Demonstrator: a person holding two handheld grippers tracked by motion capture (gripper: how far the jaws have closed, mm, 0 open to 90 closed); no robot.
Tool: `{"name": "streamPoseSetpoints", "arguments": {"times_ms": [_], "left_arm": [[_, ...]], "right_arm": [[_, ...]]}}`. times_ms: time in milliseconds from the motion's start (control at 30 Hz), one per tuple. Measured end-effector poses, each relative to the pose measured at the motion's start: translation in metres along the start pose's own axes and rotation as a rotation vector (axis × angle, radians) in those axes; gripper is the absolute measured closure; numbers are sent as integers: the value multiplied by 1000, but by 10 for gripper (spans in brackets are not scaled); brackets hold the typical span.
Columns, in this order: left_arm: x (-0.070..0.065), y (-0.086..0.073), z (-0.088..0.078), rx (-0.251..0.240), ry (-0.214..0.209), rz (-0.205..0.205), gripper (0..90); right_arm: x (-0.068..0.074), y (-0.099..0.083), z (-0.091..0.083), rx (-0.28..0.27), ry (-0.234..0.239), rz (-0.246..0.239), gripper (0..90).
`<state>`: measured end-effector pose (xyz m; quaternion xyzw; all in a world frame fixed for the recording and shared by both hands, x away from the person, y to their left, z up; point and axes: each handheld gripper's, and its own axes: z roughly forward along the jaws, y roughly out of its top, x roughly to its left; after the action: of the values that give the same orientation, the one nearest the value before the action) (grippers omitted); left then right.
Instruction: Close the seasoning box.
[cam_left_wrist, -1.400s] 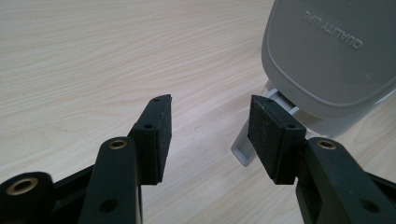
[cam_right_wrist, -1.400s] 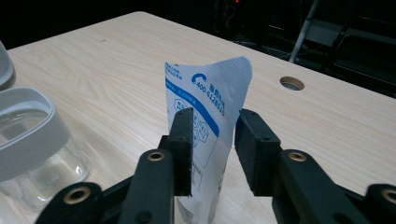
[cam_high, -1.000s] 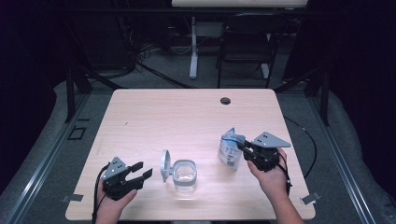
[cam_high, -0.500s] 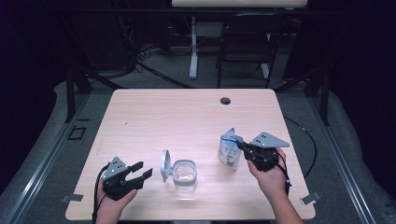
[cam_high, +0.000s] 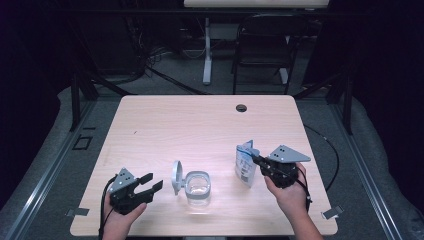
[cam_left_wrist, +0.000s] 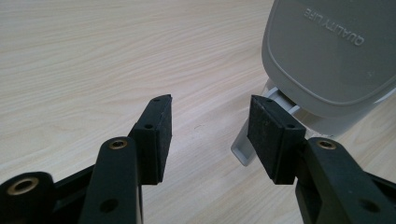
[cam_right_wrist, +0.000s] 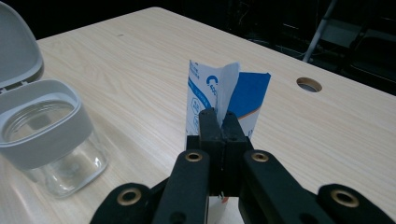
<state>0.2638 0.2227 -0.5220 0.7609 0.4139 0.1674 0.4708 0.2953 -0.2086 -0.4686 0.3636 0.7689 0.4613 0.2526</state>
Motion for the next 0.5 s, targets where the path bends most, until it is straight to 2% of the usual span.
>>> {"name": "streamPoseSetpoints", "arguments": {"times_ms": [500], "left_arm": [[0, 0, 1, 9, -4, 0, 506]], "right_arm": [[9, -10, -22, -8, 35, -12, 900]]}}
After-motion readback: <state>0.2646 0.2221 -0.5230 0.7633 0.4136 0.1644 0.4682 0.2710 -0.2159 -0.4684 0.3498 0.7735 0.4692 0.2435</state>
